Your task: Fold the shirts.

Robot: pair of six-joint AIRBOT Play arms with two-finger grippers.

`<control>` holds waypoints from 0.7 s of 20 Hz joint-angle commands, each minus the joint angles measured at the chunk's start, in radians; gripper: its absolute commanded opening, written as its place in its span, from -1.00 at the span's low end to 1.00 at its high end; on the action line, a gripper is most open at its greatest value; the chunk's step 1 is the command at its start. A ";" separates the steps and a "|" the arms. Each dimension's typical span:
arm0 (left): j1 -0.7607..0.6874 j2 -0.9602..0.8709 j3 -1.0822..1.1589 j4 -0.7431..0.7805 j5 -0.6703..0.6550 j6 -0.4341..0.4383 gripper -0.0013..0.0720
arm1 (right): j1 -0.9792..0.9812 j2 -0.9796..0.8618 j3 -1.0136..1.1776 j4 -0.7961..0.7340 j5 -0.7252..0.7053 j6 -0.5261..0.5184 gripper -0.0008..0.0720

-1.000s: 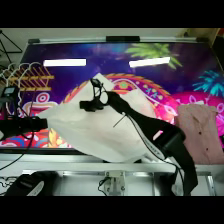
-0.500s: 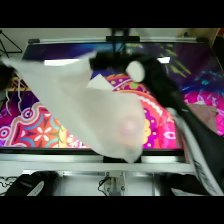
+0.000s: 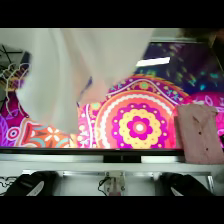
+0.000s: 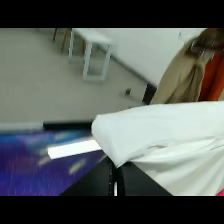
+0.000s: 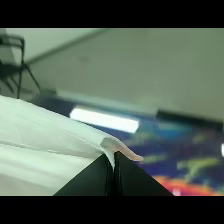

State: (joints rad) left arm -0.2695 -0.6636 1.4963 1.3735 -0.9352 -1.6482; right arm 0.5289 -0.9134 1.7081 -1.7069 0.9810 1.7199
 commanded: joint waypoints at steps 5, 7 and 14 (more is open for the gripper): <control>0.001 -0.101 -0.517 -0.176 -0.087 0.013 -0.83 | 0.060 -0.075 -0.488 0.206 0.242 0.064 -0.83; 0.001 -0.114 -0.513 -0.203 0.008 0.014 -0.82 | 0.060 -0.122 -0.512 0.200 0.169 0.063 -0.83; 0.001 -0.135 -0.145 -0.298 0.541 0.052 -0.83 | 0.056 -0.129 -0.332 -0.370 -0.817 0.070 -0.83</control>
State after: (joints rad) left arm -0.2687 -0.7887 1.2125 1.1202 -0.6285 -1.6108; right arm 0.5850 -1.0363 1.3117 -1.8019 0.6140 1.7878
